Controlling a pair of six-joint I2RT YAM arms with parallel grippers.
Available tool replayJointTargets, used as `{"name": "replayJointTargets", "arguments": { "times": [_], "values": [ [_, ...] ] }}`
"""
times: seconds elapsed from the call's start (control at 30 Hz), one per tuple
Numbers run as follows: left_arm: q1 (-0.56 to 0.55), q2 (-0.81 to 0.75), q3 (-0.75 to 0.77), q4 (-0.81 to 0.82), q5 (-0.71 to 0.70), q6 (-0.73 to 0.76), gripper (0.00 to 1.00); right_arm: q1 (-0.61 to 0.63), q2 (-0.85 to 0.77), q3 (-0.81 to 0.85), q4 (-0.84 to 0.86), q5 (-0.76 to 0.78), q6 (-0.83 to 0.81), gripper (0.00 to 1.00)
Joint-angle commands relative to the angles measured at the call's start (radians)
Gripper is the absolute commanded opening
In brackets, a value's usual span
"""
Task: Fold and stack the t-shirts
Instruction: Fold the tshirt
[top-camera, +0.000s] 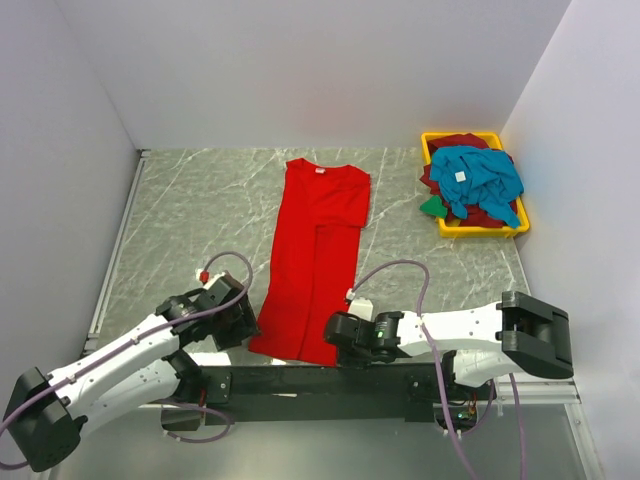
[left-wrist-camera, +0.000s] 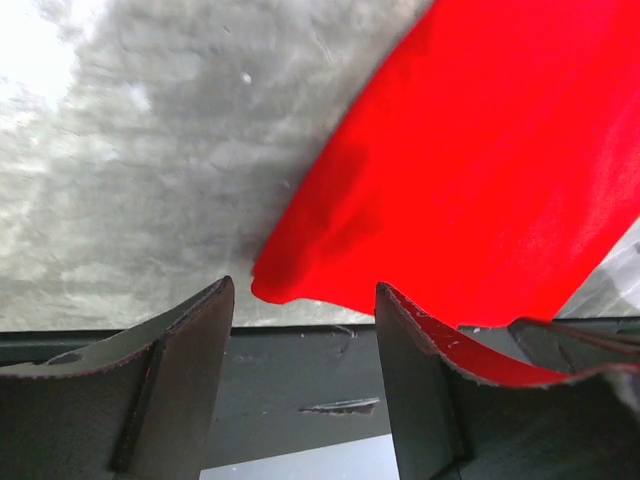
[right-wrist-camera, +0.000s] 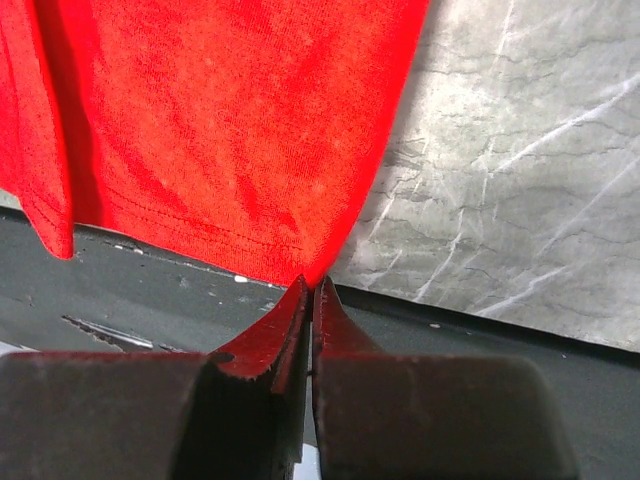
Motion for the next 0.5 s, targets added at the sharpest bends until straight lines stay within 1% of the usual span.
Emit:
{"name": "replayJointTargets", "arguments": {
  "times": [0.0,0.1,0.2,0.3,0.47],
  "values": [
    [-0.053,-0.004,-0.005,0.027,-0.005,-0.064,0.64,0.006,-0.015,-0.025,-0.084,0.067,0.025,0.03],
    [-0.1,0.022,0.002,-0.008,-0.042,-0.088,0.64,0.006,-0.021,-0.028,-0.092,0.07,0.034,0.03],
    [-0.114,0.022,0.002,-0.027,-0.074,-0.098,0.62,0.007,-0.028,-0.029,-0.092,0.067,0.045,0.03],
    [-0.116,0.019,-0.013,-0.008,-0.067,-0.104,0.58,0.007,-0.034,-0.035,-0.089,0.066,0.057,0.03],
    [-0.128,0.062,-0.03,0.054,-0.051,-0.108,0.56,0.007,-0.044,-0.043,-0.084,0.061,0.072,0.02]
  ]
}}
